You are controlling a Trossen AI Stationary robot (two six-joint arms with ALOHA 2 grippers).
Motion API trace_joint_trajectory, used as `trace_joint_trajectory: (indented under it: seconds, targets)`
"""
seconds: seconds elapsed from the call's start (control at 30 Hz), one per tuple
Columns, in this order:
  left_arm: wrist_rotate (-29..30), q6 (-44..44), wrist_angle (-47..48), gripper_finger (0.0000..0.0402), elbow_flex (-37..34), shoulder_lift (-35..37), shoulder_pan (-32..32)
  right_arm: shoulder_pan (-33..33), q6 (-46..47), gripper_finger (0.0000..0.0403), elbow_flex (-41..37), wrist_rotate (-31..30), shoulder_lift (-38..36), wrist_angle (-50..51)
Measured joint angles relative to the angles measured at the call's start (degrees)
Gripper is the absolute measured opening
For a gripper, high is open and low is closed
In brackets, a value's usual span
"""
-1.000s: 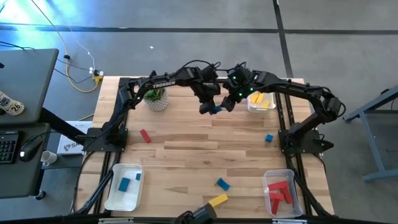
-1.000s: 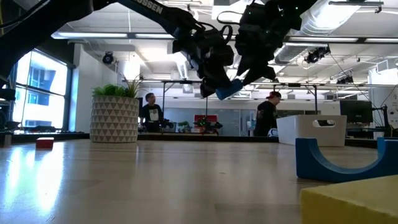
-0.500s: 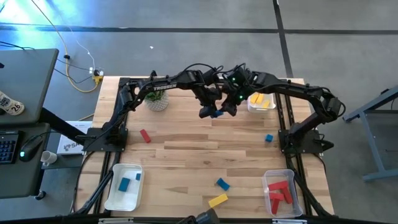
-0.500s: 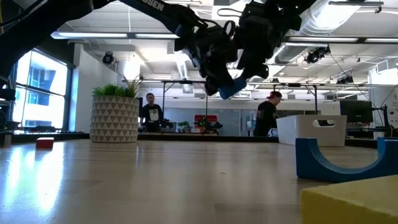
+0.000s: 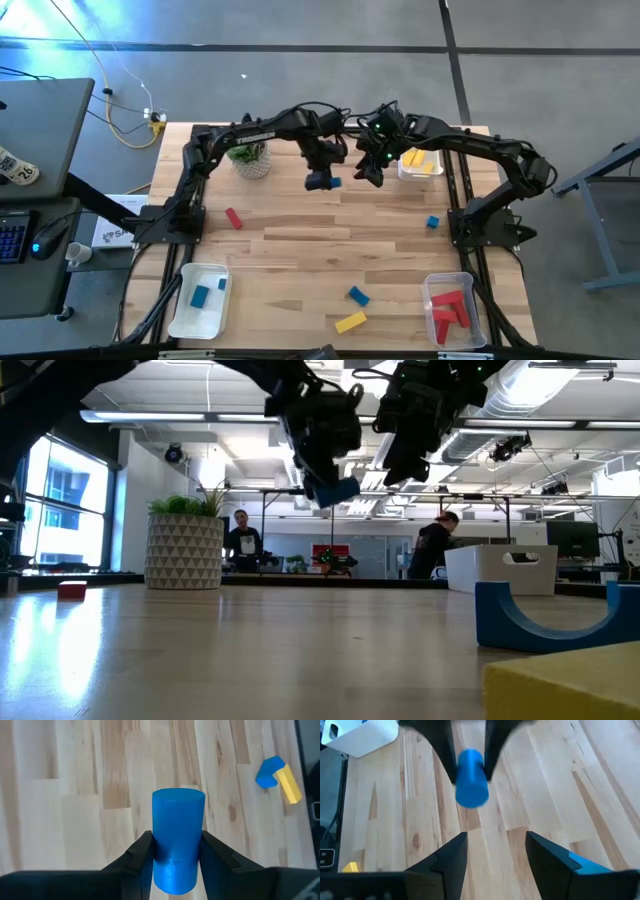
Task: Sort & place blocks by color
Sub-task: Put the blue block into the bottom white bin
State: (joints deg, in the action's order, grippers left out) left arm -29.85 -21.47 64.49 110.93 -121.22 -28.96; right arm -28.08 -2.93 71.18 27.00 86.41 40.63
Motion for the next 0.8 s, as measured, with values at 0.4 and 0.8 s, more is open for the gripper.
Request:
trace_joint_trajectory:
  seconds: [0.4,0.8]
  targets:
    - [10.55,7.26,5.68,0.0100,0.02,13.41,2.69,-0.15,0.47,0.0184,0.00,0.00,0.00,0.63]
    - [16.21,23.67,17.40,0.0101,-0.14,24.66,11.08,-0.15,-0.56,0.0184,0.00,-0.02,0.02,0.65]
